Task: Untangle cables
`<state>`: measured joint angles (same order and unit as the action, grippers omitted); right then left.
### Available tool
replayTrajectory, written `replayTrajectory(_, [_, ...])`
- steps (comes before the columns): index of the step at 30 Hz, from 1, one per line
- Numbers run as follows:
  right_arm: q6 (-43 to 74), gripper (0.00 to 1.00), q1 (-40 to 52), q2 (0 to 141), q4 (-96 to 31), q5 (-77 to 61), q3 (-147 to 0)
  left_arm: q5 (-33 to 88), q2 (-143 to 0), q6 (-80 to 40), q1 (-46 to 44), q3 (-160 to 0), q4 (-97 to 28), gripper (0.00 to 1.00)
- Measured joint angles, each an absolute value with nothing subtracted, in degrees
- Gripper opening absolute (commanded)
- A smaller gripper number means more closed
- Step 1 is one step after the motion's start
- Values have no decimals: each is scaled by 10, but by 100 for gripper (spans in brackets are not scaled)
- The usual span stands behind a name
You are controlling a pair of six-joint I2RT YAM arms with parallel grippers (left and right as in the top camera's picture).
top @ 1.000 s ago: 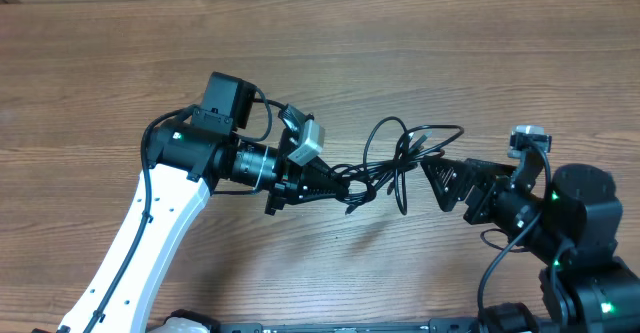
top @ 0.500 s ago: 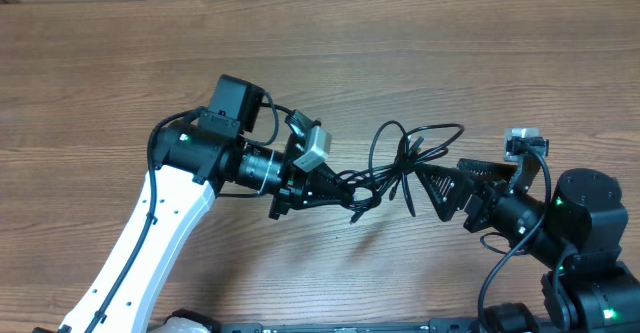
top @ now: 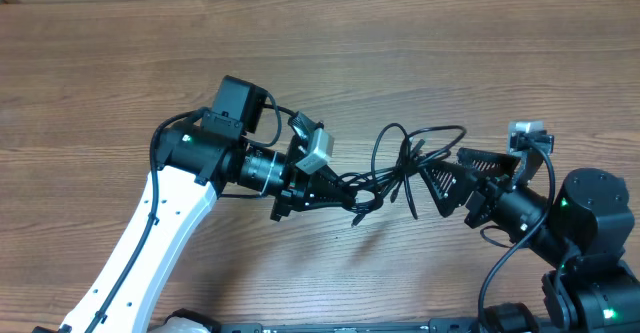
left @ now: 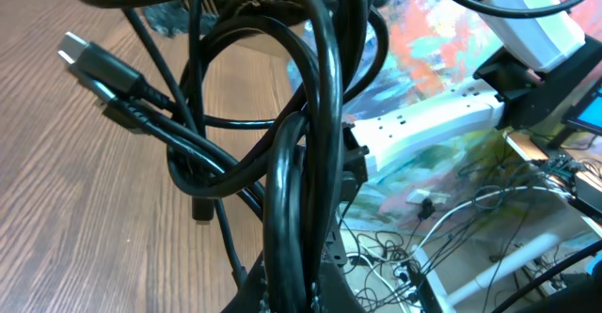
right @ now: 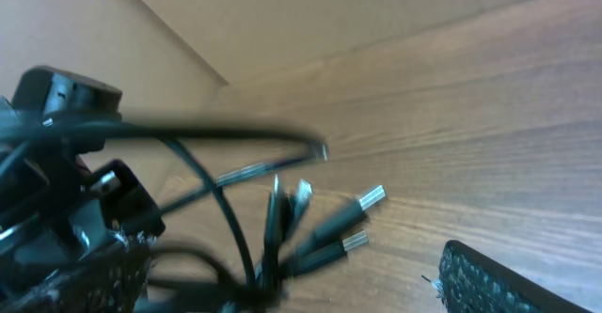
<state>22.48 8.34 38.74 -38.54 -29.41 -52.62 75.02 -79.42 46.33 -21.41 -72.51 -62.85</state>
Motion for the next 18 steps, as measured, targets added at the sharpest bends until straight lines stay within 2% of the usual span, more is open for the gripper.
replayTrajectory(6, [225,96,83,387,-393,-244,-526,755,-794,465,-239,-725,-628,4])
replayTrajectory(18, [225,96,84,387,-496,-20,-527,755,-794,465,-244,-725,-641,4])
